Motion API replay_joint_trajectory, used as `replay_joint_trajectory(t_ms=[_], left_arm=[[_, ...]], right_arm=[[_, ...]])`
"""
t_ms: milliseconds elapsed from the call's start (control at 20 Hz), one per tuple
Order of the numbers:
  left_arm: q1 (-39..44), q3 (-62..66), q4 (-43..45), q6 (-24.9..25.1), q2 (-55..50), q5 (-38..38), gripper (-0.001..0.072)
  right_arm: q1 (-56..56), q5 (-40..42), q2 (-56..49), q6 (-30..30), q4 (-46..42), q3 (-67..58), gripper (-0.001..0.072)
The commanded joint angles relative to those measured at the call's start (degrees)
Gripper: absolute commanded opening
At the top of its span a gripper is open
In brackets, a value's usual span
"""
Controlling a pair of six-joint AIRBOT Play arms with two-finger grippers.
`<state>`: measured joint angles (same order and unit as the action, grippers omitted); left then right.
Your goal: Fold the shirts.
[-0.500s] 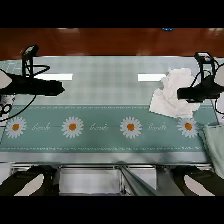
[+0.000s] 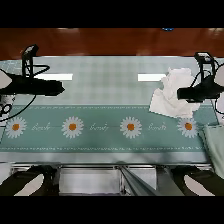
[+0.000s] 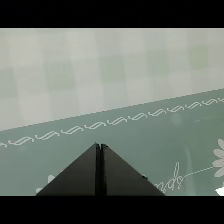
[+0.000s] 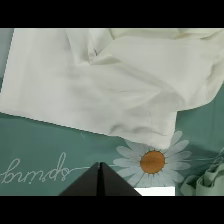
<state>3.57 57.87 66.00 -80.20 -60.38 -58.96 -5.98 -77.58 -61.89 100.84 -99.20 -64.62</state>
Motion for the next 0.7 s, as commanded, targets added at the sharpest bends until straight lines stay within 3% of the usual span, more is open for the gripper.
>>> replay_joint_trajectory(t_ms=[0, 200, 450, 500, 550, 600, 650], left_arm=[[0.0, 0.0, 0.0, 0.0, 0.0, 0.0, 0.0016], [0.0, 0.0, -0.2, 0.0, 0.0, 0.0, 0.0016], [0.0, 0.0, 0.1, 0.0, -1.1, 3.7, 0.0019], [0.0, 0.0, 0.1, 0.0, -1.8, 5.8, 0.0095], [0.0, 0.1, 0.0, 0.0, -2.6, 7.4, 0.0414], [0.0, 0.2, 0.0, -0.3, -3.0, 7.9, 0.0509], [-0.5, 0.6, 0.0, -1.2, -2.9, 6.8, 0.0508]], right_arm=[[0.0, 0.0, 0.0, 0.0, 0.0, -0.1, 0.0024], [0.0, 0.1, 0.0, 0.0, 0.0, -0.1, 0.0024], [0.0, 10.7, 0.0, 0.0, 0.0, -0.1, 0.0028], [0.0, 14.8, 0.0, 0.3, -0.6, -0.1, 0.0170], [0.0, 18.6, 0.0, 0.1, -2.0, -0.1, 0.0415], [0.3, 21.4, 0.0, 0.2, -5.5, -0.3, 0.0419], [1.4, 22.3, -0.3, 2.6, -9.4, -0.8, 0.0419]])
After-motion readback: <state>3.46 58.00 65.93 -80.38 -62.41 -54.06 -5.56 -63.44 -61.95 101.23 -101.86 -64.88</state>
